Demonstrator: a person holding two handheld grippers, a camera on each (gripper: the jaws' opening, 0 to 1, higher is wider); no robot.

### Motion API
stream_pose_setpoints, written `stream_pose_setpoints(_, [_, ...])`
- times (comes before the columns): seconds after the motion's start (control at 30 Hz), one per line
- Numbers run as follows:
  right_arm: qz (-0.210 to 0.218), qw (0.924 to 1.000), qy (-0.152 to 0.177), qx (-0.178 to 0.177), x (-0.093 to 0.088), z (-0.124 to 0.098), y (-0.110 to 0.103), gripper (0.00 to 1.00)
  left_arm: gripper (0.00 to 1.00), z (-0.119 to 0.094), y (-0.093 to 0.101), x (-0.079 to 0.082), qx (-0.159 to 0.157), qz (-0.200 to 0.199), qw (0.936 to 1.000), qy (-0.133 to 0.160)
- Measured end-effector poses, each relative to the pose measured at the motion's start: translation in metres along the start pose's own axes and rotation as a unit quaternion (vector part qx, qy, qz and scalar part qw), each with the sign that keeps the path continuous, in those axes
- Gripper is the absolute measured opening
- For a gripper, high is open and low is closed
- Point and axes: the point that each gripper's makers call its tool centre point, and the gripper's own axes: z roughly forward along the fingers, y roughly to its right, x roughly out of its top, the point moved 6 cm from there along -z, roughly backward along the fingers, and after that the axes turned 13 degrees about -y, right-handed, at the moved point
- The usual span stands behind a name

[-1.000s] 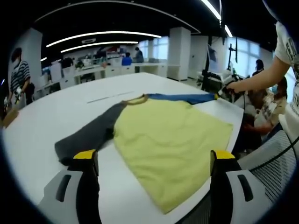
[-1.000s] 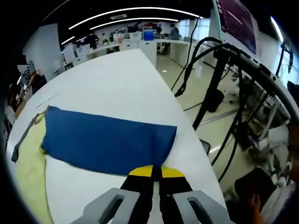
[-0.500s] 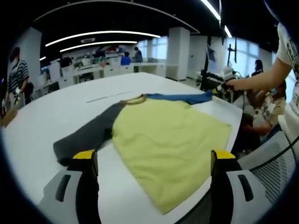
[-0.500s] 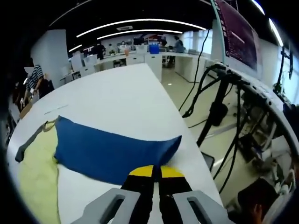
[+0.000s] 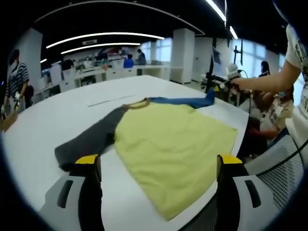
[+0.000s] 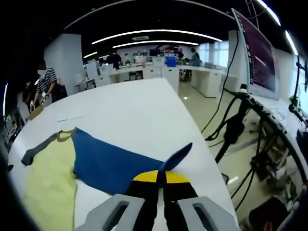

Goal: Fold the garment on the visible template until the final outline fits inside the template.

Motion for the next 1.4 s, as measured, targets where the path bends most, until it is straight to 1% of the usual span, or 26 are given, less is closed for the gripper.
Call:
stream_pose_setpoints(0.2, [-0.009, 0.9998, 0.013, 0.015, 0.007, -0.006, -0.017, 0.00, 0.98, -0.002, 0.001, 0.001, -0.003, -0.006, 0.9999, 0.008])
stream_pose_setpoints(0.4, [-0.038, 0.9987, 0.022, 0.027, 0.012, -0.012, -0.033, 0.00, 0.98, -0.002, 0.001, 0.001, -0.004, -0.005, 0.9999, 0.008])
stream_pose_setpoints(0.53, [-0.042, 0.9980, 0.026, 0.038, 0.016, -0.009, -0.039, 0.00, 0.97, -0.001, 0.001, 0.001, -0.004, -0.004, 1.0000, 0.007])
stream_pose_setpoints(0.6, [-0.048, 0.9976, 0.027, 0.041, 0.014, -0.016, -0.050, 0.00, 0.97, -0.001, 0.001, 0.001, -0.003, -0.004, 1.0000, 0.008])
stream_pose_setpoints(0.73, [-0.049, 0.9969, 0.030, 0.053, 0.016, -0.016, -0.057, 0.00, 0.98, 0.000, 0.003, 0.001, -0.005, -0.005, 0.9999, 0.010])
stream_pose_setpoints(0.93, [-0.062, 0.9952, 0.032, 0.068, 0.012, -0.029, -0.090, 0.00, 0.97, -0.001, 0.004, 0.000, -0.004, -0.005, 0.9999, 0.009])
stream_pose_setpoints(1.0, [-0.063, 0.9947, 0.033, 0.075, 0.016, -0.025, -0.091, 0.00, 0.97, -0.001, 0.004, -0.001, -0.003, -0.004, 1.0000, 0.006])
stream_pose_setpoints(1.07, [-0.066, 0.9939, 0.034, 0.081, 0.016, -0.028, -0.101, 0.00, 0.97, -0.002, 0.004, -0.001, -0.003, -0.004, 1.0000, 0.006])
stream_pose_setpoints(1.13, [-0.066, 0.9933, 0.035, 0.087, 0.020, -0.023, -0.102, 0.00, 0.98, -0.003, 0.004, -0.001, -0.004, -0.003, 1.0000, 0.007])
stream_pose_setpoints(1.17, [-0.067, 0.9932, 0.036, 0.088, 0.020, -0.024, -0.103, 0.00, 0.98, -0.003, 0.004, -0.001, -0.003, -0.003, 1.0000, 0.007])
stream_pose_setpoints(1.27, [-0.068, 0.9923, 0.039, 0.096, 0.018, -0.029, -0.116, 0.00, 0.98, -0.003, 0.003, -0.001, -0.003, -0.005, 0.9999, 0.008])
stream_pose_setpoints(1.4, [-0.062, 0.9917, 0.038, 0.106, 0.023, -0.020, -0.114, 0.00, 0.97, -0.003, 0.003, -0.002, -0.004, -0.005, 1.0000, 0.007])
